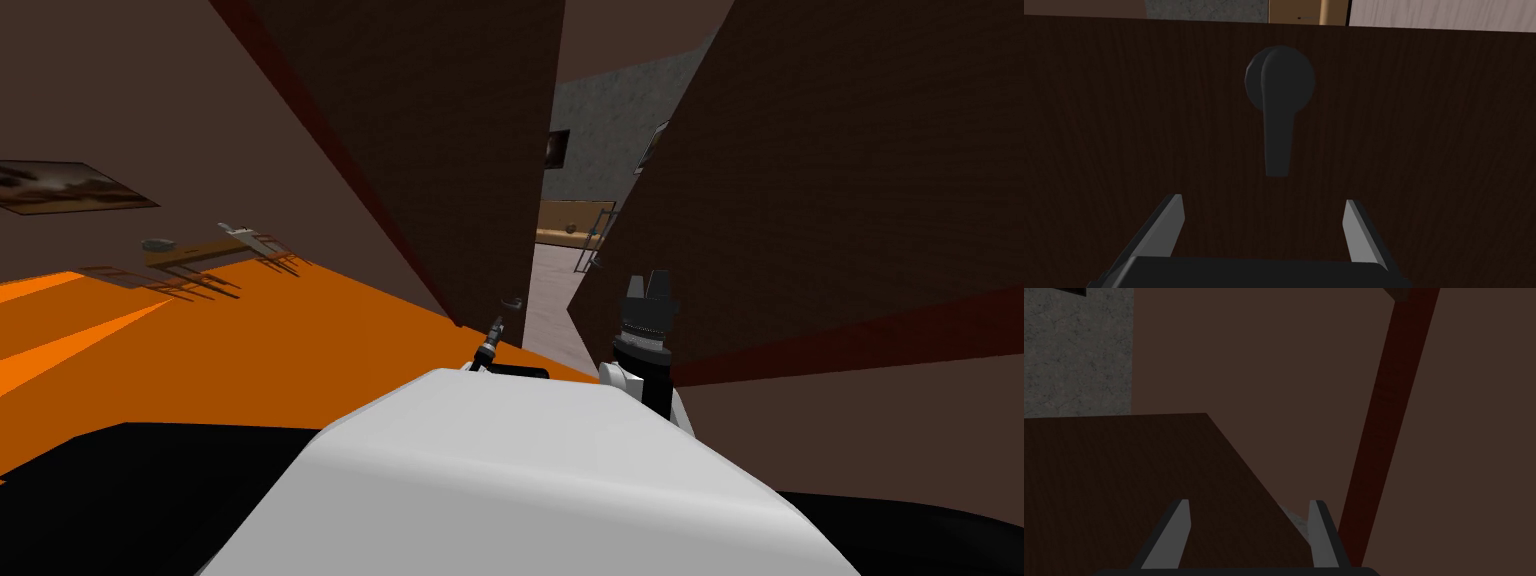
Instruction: Push the door open
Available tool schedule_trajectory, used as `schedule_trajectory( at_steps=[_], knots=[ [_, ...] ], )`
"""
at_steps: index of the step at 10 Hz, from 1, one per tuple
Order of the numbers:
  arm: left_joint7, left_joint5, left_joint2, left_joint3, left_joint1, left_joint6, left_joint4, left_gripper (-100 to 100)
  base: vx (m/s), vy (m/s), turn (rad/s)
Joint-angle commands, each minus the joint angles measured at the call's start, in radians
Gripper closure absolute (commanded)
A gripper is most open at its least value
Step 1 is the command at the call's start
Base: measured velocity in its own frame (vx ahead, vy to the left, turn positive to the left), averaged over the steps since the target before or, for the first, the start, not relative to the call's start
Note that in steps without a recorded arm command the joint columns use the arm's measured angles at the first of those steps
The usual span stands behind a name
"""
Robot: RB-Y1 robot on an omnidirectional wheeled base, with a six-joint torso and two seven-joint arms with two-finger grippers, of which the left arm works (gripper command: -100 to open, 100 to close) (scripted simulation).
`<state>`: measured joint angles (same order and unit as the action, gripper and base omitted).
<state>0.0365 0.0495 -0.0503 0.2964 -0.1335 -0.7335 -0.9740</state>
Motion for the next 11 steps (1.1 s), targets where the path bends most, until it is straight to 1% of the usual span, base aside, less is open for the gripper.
schedule_trajectory(
  at_steps=[1,2,4,5,6,7,8,11],
  knots=[
    [-0.001,-0.002,-0.003,-0.005,0.009,-0.001,0.009,-100,0.185,-0.06,-0.02],
    [-0.002,-0.003,-0.003,-0.008,0.014,-0.001,0.015,-100,0.193,-0.05,-0.019],
    [-0.003,-0.005,0.004,-0.015,0.023,-0.002,0.027,-100,0.201,-0.063,-0.027],
    [-0.004,-0.006,0.01,-0.018,0.027,-0.002,0.032,-100,0.202,-0.062,-0.02],
    [-0.005,-0.007,0.022,-0.022,0.033,-0.003,0.039,-100,0.191,-0.062,-0.03],
    [-0.005,-0.006,0.017,-0.02,0.032,-0.005,0.04,-100,0.088,-0.029,-0.001],
    [-0.005,-0.006,0.017,-0.02,0.032,-0.005,0.04,100,-0.011,0.003,0.006],
    [-0.005,-0.006,0.017,-0.02,0.032,-0.005,0.04,100,-0.013,0.011,-0.011]
  ],
)
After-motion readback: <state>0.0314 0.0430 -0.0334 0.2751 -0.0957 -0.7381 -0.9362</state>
